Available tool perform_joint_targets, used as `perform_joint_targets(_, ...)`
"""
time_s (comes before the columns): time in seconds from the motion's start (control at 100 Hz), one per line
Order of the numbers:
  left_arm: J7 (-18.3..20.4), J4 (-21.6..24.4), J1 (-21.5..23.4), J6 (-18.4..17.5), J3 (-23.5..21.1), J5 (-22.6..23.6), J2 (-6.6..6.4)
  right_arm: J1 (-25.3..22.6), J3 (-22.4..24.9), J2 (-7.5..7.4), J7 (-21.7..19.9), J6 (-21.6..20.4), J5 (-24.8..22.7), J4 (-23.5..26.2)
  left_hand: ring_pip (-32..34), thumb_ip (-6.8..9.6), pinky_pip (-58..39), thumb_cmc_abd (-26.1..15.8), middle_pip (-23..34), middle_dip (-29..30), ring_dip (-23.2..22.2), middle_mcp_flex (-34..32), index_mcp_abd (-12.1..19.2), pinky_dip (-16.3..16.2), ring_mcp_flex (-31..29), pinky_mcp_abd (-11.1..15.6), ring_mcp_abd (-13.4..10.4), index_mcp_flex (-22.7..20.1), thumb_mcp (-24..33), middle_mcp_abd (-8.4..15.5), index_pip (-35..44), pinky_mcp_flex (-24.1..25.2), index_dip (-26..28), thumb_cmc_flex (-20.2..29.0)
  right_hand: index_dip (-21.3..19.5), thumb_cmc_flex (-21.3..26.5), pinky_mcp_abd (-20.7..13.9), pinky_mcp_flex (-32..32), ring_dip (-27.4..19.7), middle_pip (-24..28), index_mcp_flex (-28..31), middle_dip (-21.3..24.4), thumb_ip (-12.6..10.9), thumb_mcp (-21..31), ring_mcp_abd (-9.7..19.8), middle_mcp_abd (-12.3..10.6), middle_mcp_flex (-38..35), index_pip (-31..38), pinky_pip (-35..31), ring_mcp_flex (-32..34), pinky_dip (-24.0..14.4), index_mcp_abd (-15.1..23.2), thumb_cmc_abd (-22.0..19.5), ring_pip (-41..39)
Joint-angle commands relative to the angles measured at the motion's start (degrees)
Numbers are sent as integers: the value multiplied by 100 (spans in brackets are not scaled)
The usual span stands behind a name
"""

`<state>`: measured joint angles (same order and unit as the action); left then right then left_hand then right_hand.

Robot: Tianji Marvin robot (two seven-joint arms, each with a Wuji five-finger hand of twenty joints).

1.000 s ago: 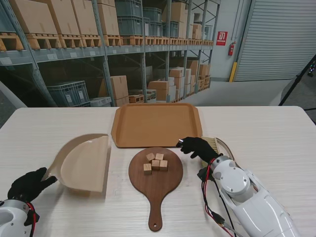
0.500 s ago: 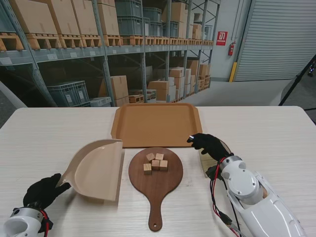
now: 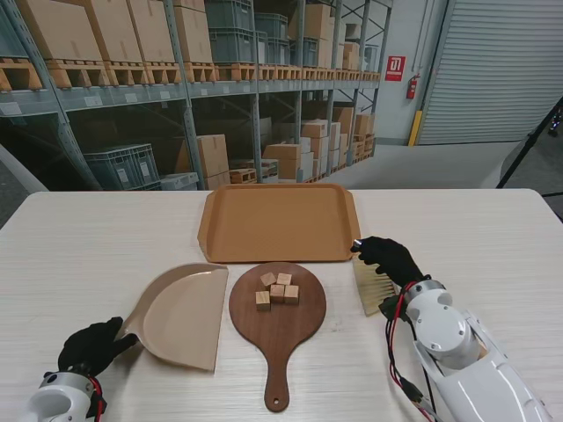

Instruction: Sweep wood blocks off a wooden cutting board into a dustpan and pour them into a container

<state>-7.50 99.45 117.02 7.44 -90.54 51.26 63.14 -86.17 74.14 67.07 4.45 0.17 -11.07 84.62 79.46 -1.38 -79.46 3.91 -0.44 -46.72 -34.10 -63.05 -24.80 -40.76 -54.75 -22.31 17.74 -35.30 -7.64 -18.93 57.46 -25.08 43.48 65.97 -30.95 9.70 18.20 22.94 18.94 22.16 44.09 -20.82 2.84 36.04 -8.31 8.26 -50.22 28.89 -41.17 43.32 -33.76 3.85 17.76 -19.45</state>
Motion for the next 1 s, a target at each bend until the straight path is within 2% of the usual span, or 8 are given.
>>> perform_joint_targets(0.0, 133, 17, -46, -11, 36, 46, 0, -75, 42, 7, -24, 37, -46, 31, 137, 33, -375, -856, 8511, 27, 81, -532, -101, -205, -533, 65, -1585, -686, 648, 1829, 279, -99, 108, 681, 4, 124, 119, -66, 58, 66, 84, -91, -78, -220, 18, 57, -175, 13, -185, 121, 6, 9, -109, -105)
perform_joint_targets(0.08, 132, -30, -107, 7, 104, 22, -2, -106, 114, 5, 8, 72, -110, 63, 134, 34, -379, -855, 8509, 28, 88, -532, -101, -203, -536, 67, -1589, -686, 648, 1832, 278, -99, 111, 674, 1, 160, 120, -67, 57, 61, 90, -91, -80, -214, 2, 63, -172, 12, -191, 110, 11, 8, -80, -99)
perform_joint_targets(0.28, 121, -133, -236, 59, 250, 8, -9, -195, 329, 2, 131, 229, -344, 159, 132, 35, -389, -860, 8475, 39, 100, -525, -54, -195, -533, 97, -1593, -689, 649, 1876, 250, -104, 99, 653, -18, 530, 113, -87, 59, 56, 94, -97, -114, -104, 12, 37, -127, 18, -198, 100, 31, -23, 349, -98)
perform_joint_targets(0.63, 149, -170, -291, 89, 320, -40, -12, -375, 872, 14, 445, 601, -818, 474, 120, 36, -398, -867, 8459, 39, 113, -525, -37, -184, -531, 110, -1606, -688, 650, 1895, 244, -105, 88, 638, -38, 822, 118, -121, 60, 96, 57, -104, -126, 111, 27, 25, -30, -2, -204, 71, 50, -94, 871, -104)
perform_joint_targets(0.8, 166, -173, -299, 90, 329, -47, -14, -482, 1178, -100, 375, 612, -1593, 562, 121, 35, -400, -865, 8452, 40, 114, -525, -32, -180, -531, 116, -1606, -688, 651, 1906, 244, -106, 83, 634, -51, 704, 120, -133, 54, 124, -15, -91, -68, 493, 65, -32, 44, -44, -196, 74, 70, -103, 1219, -111)
perform_joint_targets(0.99, 185, -172, -310, 97, 331, -57, -16, -722, 1530, -300, -28, 370, -2508, 592, 121, 35, -401, -865, 8450, 38, 116, -526, -23, -176, -531, 122, -1606, -694, 652, 1907, 247, -104, 80, 632, -49, 594, 113, -104, 42, 131, -105, -75, -3, 713, 126, -123, 129, -88, -187, 125, 100, -140, 1621, -102)
